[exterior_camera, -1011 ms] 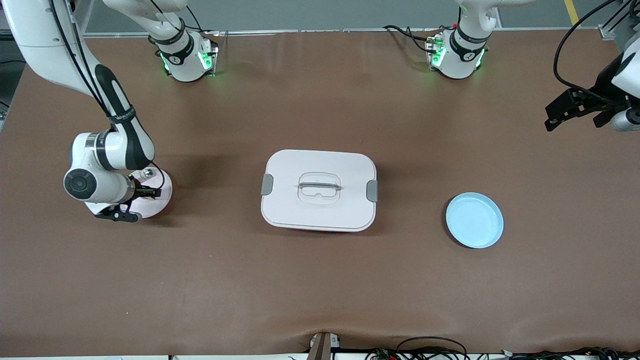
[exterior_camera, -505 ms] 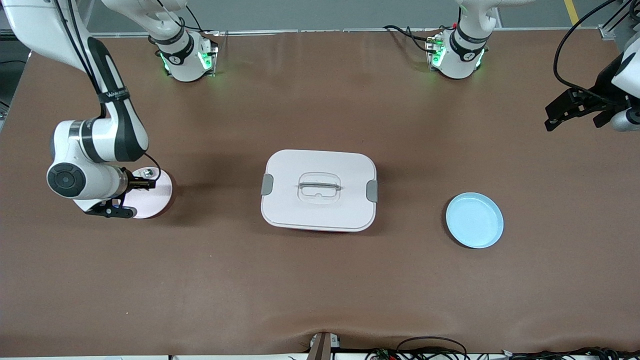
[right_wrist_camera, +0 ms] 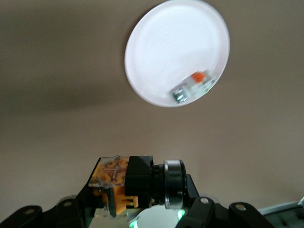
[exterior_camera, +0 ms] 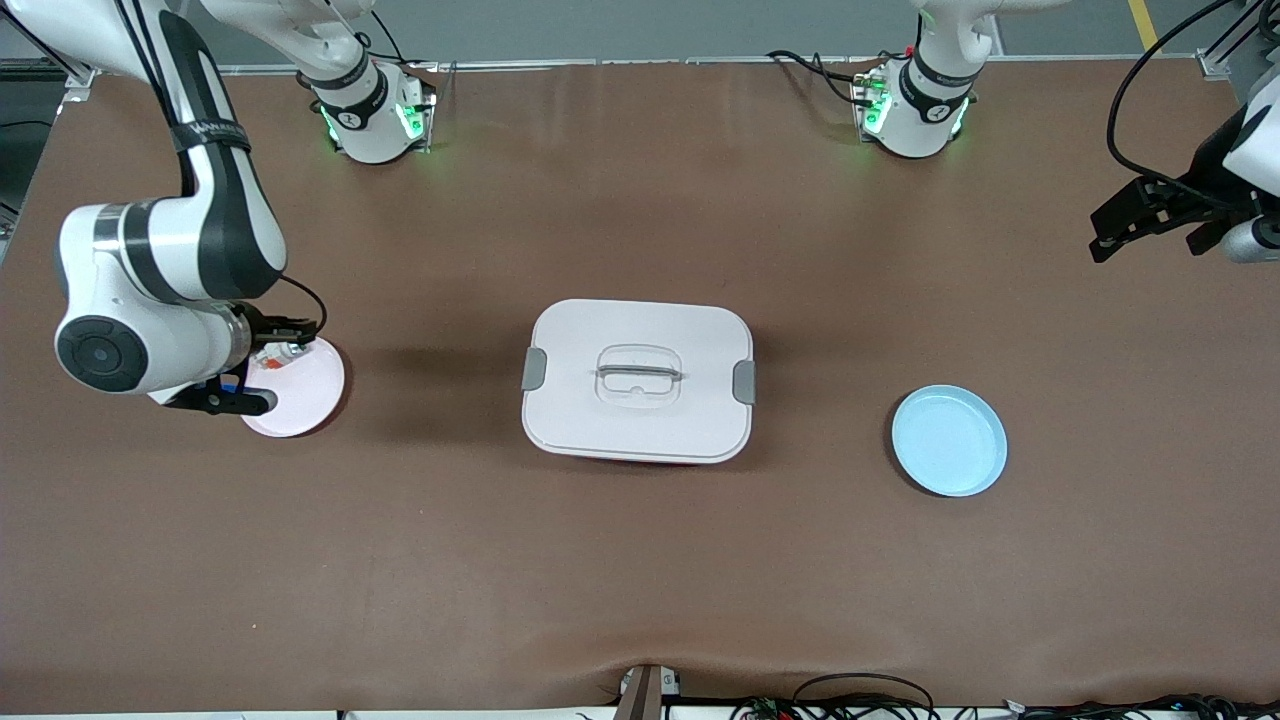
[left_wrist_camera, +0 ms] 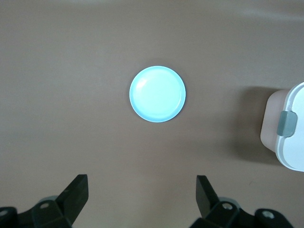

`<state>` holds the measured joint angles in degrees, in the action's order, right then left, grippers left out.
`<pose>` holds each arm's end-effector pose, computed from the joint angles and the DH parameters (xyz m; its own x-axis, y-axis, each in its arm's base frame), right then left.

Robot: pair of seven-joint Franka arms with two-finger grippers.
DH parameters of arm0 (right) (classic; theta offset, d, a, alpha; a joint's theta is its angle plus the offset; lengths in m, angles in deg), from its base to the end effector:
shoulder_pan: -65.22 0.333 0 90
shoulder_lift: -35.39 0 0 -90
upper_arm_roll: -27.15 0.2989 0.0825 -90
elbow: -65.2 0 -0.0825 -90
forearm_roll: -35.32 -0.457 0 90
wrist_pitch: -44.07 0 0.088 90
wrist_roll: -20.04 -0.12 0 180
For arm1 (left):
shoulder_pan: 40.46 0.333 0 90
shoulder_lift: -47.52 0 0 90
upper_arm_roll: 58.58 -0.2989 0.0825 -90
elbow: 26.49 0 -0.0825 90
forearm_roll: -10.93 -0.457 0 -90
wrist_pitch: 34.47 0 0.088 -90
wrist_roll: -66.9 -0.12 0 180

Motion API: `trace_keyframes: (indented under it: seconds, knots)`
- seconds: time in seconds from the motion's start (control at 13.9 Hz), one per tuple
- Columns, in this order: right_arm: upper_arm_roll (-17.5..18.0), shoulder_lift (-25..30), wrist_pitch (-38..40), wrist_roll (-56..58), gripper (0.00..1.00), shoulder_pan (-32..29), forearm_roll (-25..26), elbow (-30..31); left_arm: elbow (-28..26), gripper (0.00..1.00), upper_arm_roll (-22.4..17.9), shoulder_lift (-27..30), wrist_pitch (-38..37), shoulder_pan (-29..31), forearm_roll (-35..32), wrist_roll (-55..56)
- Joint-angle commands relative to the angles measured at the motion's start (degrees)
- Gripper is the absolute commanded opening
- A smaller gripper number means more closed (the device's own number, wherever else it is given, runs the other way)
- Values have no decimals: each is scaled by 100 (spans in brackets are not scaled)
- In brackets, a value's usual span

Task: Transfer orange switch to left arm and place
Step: 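Lift the switch with the right gripper while the left gripper approaches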

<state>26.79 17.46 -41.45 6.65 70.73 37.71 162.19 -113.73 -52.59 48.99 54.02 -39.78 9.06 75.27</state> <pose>0.6354 0.0522 0.3266 0.8694 -0.1578 -0.4683 -0.0965 -0.9836 0.1523 0.6158 -0.0540 0.6342 0.9972 0.0542 0.0520 0.0557 -0.9981 -0.0280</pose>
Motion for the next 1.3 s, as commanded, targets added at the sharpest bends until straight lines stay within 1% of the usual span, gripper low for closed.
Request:
trace_keyframes:
  seconds: [0.0,0.22,0.36,0.58,0.65,0.72,0.94,1.08,1.16,1.23]
  knots:
    - [-8,26,474,-426,28,29,-519,-232,32,100,7,20,-95,29,195,-134]
    - [-8,34,948,-1382,28,310,-1090,-469,14,100,-2,20,-87,29,617,-117]
    - [-8,34,1212,-2050,28,503,-1599,-619,-38,100,7,11,-87,3,775,-82]
    - [1,175,1248,-3131,28,775,-2469,-628,-47,100,42,3,-87,-24,794,-64]
    - [-8,184,1231,-3596,28,925,-2889,-654,-47,100,60,-15,-87,-32,802,-55]
    - [-8,184,1187,-4079,28,1074,-3181,-759,-47,100,95,-15,-87,-50,811,-55]
    - [-17,158,1030,-5047,28,1549,-3691,-1049,-47,100,279,-15,1,-76,1196,-55]
    - [-17,158,609,-5680,28,1734,-4244,-1094,-47,100,559,11,220,-68,1583,-3]
    - [-17,158,381,-5953,28,1856,-4491,-1146,-47,100,700,11,334,-68,1602,-3]
    - [-17,158,161,-6234,28,1988,-4632,-1182,-56,100,850,11,431,-68,1602,-3]
